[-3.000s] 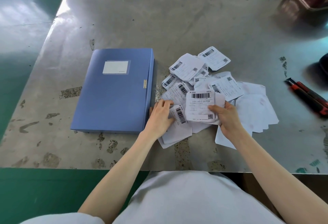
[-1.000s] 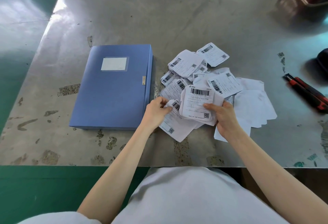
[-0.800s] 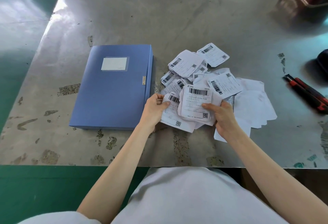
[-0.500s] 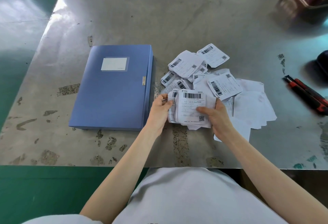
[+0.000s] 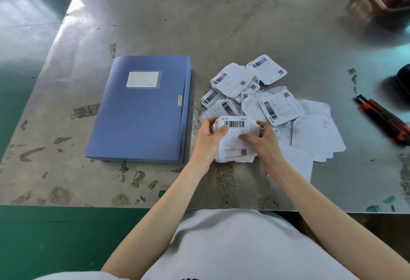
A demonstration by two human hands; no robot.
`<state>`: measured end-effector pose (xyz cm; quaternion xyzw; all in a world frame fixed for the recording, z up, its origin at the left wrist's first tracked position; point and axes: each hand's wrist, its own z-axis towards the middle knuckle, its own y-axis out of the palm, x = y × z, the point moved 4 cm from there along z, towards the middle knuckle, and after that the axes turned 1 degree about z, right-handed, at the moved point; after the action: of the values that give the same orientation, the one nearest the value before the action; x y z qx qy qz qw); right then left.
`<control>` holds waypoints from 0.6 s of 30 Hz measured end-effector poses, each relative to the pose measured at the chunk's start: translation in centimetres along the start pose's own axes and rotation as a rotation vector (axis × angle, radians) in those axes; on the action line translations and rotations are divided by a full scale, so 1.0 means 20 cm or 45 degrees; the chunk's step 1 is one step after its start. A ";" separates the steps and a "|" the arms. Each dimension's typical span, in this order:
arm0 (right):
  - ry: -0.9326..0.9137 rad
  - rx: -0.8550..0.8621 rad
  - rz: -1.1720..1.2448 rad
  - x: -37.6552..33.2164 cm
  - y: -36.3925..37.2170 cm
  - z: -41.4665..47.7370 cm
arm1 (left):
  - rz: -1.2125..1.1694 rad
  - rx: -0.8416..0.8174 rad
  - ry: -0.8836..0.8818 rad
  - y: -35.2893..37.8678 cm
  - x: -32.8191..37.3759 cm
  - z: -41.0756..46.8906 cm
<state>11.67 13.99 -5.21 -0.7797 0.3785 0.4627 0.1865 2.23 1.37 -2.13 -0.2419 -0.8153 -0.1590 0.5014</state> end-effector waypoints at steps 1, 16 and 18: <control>0.001 0.000 0.000 0.00 0.00 0.00 | 0.049 -0.007 0.029 0.00 0.01 0.00; -0.232 -0.205 -0.111 -0.08 0.08 -0.08 | -0.018 0.006 0.157 -0.12 -0.08 0.02; -0.228 -0.220 -0.112 -0.07 0.09 -0.08 | -0.035 0.045 0.074 -0.12 -0.12 0.03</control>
<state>10.81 12.43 -3.02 -0.7642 0.2847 0.5527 0.1717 1.41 -0.87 -4.59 -0.2171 -0.8063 -0.1586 0.5269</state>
